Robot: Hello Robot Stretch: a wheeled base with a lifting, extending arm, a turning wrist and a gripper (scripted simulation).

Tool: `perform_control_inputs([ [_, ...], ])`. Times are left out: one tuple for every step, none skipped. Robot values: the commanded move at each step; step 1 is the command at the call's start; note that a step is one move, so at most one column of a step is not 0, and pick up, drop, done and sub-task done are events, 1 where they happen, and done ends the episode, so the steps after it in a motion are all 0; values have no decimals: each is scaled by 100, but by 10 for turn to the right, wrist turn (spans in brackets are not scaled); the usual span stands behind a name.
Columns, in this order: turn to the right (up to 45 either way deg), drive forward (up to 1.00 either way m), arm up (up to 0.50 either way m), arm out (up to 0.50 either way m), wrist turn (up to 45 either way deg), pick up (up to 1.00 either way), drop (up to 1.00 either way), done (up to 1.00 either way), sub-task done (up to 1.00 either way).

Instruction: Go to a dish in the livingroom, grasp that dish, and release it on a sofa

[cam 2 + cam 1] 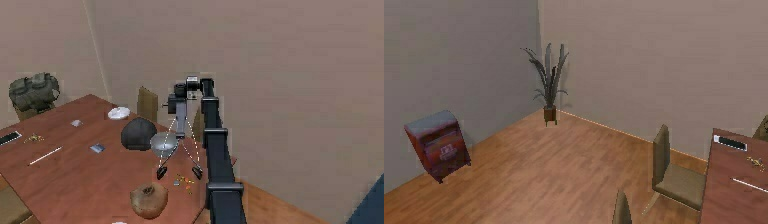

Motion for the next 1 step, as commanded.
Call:
perform_control_inputs([
  [0, 0, 0, 0, 450, 0, 0, 0, 0],
])
